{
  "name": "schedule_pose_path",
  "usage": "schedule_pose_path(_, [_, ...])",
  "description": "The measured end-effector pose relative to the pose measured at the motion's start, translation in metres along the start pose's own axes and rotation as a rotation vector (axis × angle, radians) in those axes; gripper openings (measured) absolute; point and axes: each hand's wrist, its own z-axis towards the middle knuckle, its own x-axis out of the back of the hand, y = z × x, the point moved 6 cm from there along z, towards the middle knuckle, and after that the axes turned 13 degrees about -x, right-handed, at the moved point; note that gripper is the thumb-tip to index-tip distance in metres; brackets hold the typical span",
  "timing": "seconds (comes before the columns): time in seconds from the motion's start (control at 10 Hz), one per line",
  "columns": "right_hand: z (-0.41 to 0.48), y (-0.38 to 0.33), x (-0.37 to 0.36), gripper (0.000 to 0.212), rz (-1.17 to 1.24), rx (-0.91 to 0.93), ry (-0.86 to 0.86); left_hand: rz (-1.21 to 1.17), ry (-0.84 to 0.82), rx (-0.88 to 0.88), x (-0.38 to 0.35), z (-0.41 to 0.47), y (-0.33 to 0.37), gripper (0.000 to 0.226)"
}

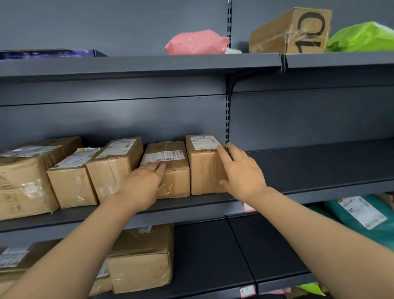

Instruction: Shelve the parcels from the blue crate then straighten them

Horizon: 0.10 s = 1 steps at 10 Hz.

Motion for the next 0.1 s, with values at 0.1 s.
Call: schedule_pose_path(0.1, [-0.0215, 0.0038, 0.0003, 0.085, -0.042, 0.021, 0.015, 0.046, 0.043, 0.014, 0.0081, -0.0199, 0.0166, 0.077])
